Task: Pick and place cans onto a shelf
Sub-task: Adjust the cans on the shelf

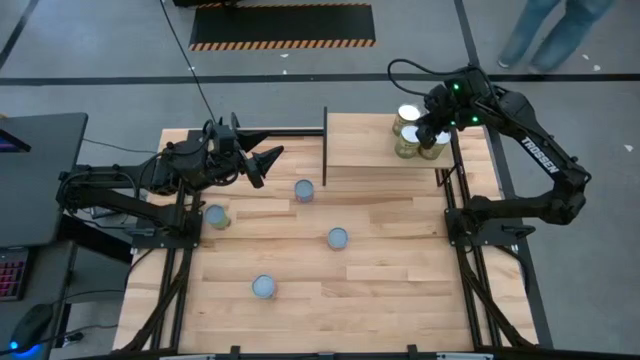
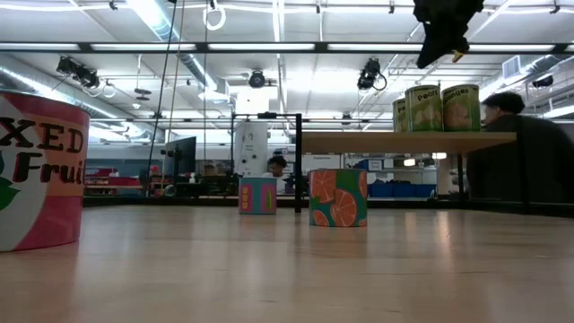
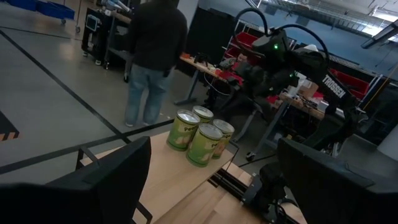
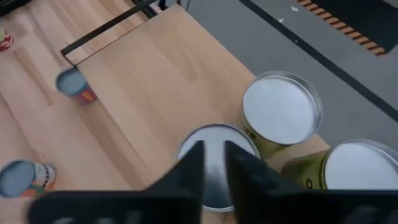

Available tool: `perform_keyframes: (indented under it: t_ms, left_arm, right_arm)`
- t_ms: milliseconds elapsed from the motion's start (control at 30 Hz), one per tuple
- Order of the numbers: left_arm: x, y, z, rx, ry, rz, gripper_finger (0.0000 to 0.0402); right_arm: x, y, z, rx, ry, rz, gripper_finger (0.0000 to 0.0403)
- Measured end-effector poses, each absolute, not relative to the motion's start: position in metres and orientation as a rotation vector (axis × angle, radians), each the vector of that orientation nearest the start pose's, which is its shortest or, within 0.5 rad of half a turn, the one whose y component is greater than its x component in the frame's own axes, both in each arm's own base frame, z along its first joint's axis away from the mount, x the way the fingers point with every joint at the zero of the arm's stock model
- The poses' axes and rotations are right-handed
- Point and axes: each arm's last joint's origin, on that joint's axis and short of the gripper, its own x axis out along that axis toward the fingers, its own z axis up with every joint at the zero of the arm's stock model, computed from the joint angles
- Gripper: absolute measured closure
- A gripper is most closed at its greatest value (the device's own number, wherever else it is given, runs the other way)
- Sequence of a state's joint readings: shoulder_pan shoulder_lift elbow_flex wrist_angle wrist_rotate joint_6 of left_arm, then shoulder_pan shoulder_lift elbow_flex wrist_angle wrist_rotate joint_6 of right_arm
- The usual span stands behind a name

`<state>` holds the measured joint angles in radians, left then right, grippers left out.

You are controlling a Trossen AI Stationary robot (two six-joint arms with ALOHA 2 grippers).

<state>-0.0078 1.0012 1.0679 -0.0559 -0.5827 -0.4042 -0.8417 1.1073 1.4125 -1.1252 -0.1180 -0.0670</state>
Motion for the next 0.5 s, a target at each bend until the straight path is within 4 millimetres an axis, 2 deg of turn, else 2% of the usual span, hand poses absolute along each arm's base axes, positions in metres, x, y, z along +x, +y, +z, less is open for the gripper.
perform_keyframes:
  t_ms: [67,100,233,500]
  left_arm:
    - [0.210,0.014,0.403,-0.396,-0.126,0.565,0.0047]
    - [0.210,0.014,0.403,-0.396,-0.126,0.565,0.0047]
    - [0.210,0.014,0.403,-0.396,-0.126,0.565,0.0047]
    - [0.210,0.014,0.403,-0.366,-0.117,0.563,0.0047]
  right_arm:
    - [0.125,-0.136,0.398,0.341,0.769,-0.674,0.0389]
    - [0.126,-0.137,0.395,0.349,0.777,-0.691,0.0394]
    - [0.127,-0.139,0.381,0.418,0.806,-0.716,0.0383]
    - [0.131,-0.143,0.357,0.505,0.826,-0.736,0.0395]
